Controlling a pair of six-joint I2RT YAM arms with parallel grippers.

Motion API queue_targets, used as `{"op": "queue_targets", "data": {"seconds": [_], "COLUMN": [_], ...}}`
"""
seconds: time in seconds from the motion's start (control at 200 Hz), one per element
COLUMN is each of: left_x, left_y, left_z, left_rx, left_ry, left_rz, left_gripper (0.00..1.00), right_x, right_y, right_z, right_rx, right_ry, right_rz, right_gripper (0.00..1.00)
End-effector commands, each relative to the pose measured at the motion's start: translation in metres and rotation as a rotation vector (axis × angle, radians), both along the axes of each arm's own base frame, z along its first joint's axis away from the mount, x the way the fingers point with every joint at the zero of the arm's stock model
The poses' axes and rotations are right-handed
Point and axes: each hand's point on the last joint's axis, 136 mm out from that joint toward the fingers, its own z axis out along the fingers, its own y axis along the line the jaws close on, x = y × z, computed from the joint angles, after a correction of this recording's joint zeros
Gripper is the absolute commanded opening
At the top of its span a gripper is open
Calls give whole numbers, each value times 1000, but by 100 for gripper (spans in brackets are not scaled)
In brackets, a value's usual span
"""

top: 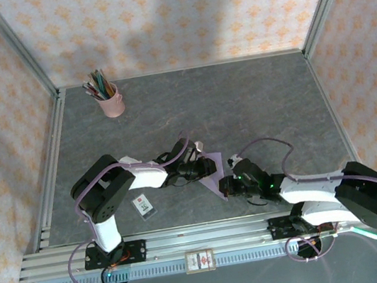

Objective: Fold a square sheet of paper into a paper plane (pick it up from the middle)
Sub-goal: Fourth fold the wing at the center of the table.

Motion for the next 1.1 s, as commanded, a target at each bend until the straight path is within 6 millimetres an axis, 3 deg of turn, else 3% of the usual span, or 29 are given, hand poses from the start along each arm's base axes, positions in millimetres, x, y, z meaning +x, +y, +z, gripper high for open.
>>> {"op": "queue_targets", "data": {"seconds": [0.0,0.33,0.465,0.616,0.746,1.096], "left_x": [-3,-2,-3,-3,-4,-4], "left_y": [9,9,10,12,12,12], "left_z": [-23,-25,-26,-25,-26,-26], "left_rx": [87,92,97,102,104,108], "left_ry": [14,16,17,14,14,13], "left_rz": [1,0,0,1,1,-1], "left_gripper": [29,29,29,29,29,29], "right_x": [-1,-5,-3,4,2,-12], "right_y": [-13,-18,-10,-1,5,0], "right_z": [-18,-25,-13,15,24,-1], "right_rx": [-62,-83,-47,25,61,28], "right_ry": [18,37,15,-52,-59,8], "right_rz": [-32,-31,-13,-3,25,41], "right_gripper": [4,4,4,6,6,5]}}
